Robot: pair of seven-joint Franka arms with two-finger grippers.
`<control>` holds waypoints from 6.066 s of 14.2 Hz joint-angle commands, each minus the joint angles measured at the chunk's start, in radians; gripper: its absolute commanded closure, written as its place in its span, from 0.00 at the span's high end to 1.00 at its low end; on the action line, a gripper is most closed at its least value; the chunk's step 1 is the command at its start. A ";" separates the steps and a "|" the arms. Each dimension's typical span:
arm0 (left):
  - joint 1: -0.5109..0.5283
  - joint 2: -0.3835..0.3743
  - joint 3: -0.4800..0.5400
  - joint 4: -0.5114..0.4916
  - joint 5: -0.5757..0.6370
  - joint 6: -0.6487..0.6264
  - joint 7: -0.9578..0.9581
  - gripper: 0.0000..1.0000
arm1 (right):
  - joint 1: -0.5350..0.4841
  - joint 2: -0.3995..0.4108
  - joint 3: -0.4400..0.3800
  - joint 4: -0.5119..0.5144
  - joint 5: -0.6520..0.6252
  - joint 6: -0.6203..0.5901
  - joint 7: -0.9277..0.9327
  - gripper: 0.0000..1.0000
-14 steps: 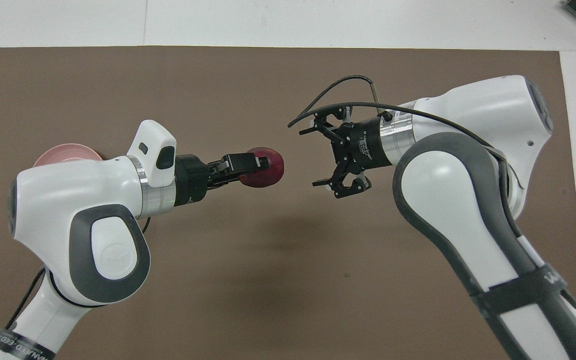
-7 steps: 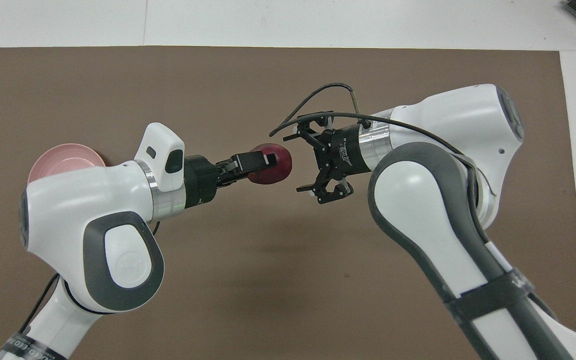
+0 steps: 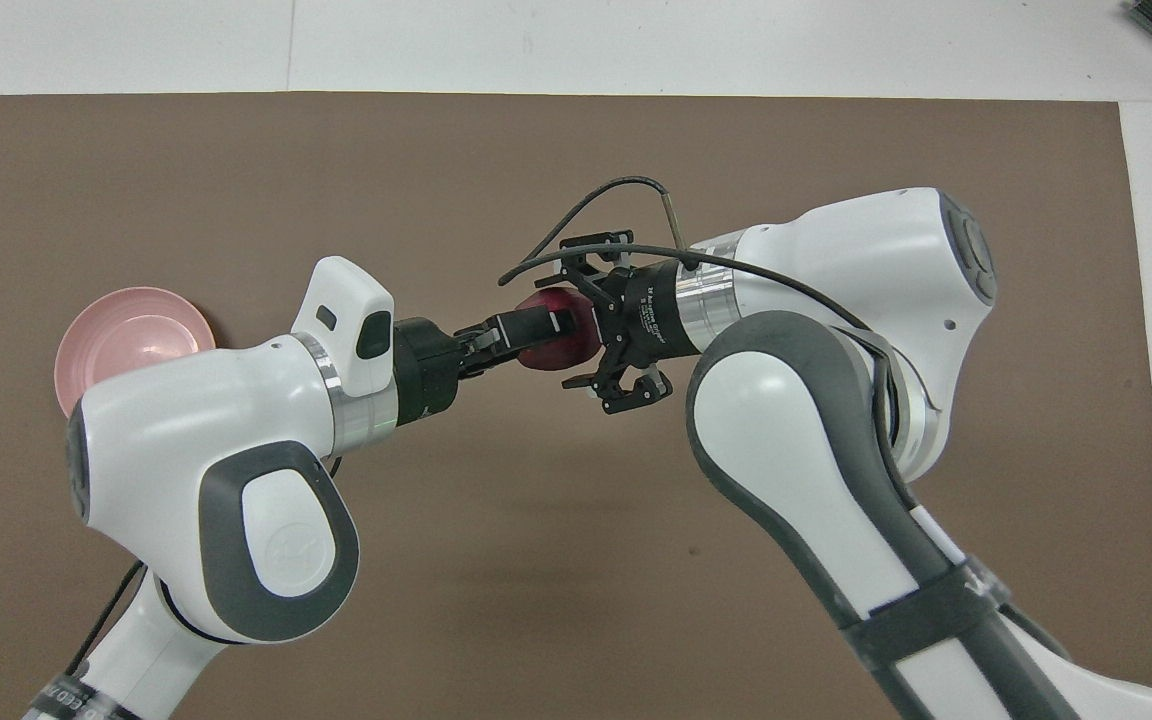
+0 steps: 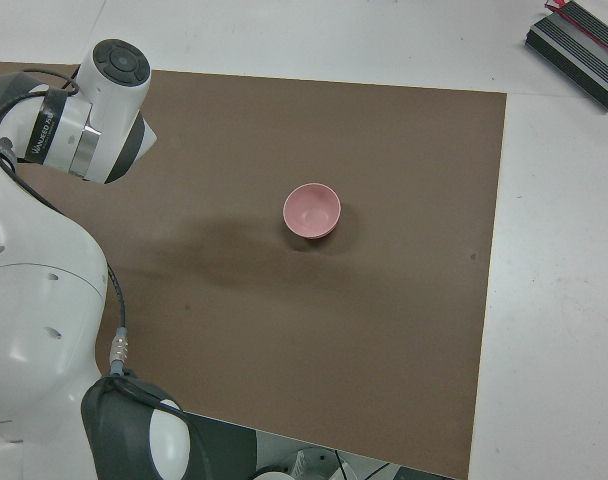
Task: Move apple from plate to bowl
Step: 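Close the right gripper on the apple held by the left gripper, then carry the apple with the right gripper while the left gripper withdraws, then lower the apple into the pink bowl with the right gripper and release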
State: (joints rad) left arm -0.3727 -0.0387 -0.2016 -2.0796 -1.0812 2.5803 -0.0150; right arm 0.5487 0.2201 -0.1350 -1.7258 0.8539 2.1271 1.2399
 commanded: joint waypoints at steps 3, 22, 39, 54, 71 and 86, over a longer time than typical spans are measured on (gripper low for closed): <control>-0.015 -0.010 0.007 -0.007 -0.017 0.018 -0.013 0.02 | 0.002 0.001 -0.002 -0.001 0.025 0.014 -0.031 0.00; 0.061 0.016 0.019 0.033 0.143 -0.099 -0.011 1.00 | -0.108 -0.007 -0.014 0.018 -0.120 -0.125 -0.299 0.00; 0.379 0.022 0.021 0.439 1.052 -0.902 0.001 1.00 | -0.387 0.028 -0.012 -0.141 -0.834 0.005 -1.258 0.00; 0.295 0.019 0.211 0.630 1.061 -1.151 0.101 1.00 | -0.380 0.062 -0.011 -0.167 -0.826 0.050 -1.243 0.00; 0.271 -0.006 0.272 0.596 1.060 -1.154 0.084 1.00 | -0.392 0.038 -0.011 -0.241 -0.823 0.036 -1.271 0.00; 0.281 -0.004 0.263 0.612 1.089 -1.203 0.092 1.00 | -0.378 -0.008 -0.015 -0.155 -0.848 0.008 -1.228 1.00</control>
State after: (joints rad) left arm -0.0840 -0.0314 0.0606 -1.4751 -0.0213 1.4022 0.0746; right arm 0.1705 0.2578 -0.1529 -1.8884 0.0421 2.1406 -0.0094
